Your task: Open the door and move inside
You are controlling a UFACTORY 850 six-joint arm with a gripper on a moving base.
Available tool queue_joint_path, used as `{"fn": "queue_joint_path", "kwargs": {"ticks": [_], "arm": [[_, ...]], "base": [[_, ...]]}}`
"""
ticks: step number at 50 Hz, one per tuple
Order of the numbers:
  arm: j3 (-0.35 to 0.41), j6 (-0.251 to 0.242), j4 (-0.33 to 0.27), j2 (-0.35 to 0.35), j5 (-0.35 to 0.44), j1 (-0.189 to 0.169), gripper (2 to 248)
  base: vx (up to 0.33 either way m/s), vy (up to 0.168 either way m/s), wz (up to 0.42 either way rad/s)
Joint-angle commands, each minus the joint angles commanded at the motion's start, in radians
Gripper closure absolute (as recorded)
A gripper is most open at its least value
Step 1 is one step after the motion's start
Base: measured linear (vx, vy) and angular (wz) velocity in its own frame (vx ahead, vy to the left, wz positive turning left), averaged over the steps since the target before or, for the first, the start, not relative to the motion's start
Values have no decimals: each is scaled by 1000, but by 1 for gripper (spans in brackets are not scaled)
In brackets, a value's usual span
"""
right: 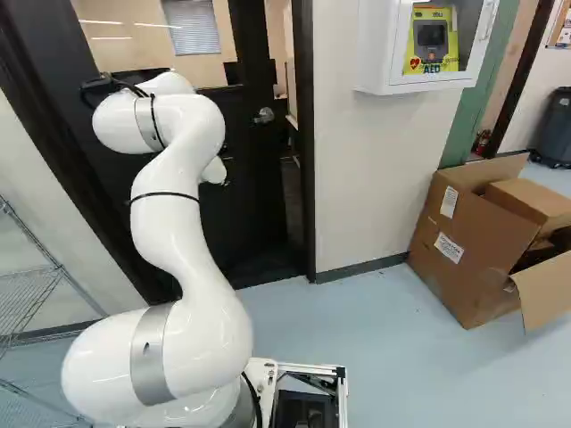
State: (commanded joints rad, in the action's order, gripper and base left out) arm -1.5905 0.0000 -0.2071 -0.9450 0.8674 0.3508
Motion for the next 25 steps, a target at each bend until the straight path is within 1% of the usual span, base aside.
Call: {"fn": "queue_joint_path", "kwargs": {"ticks": [6,14,19,25], "arm": [[-24,0,0,-17,0,3,3],[-32,0,0,-22,0,5,3],[-20,0,0,-14,0,6,3],[15,0,0,10,0,9,3]], "base": [[0,0,0],[0,0,0],[0,0,0],[0,0,0]]}}
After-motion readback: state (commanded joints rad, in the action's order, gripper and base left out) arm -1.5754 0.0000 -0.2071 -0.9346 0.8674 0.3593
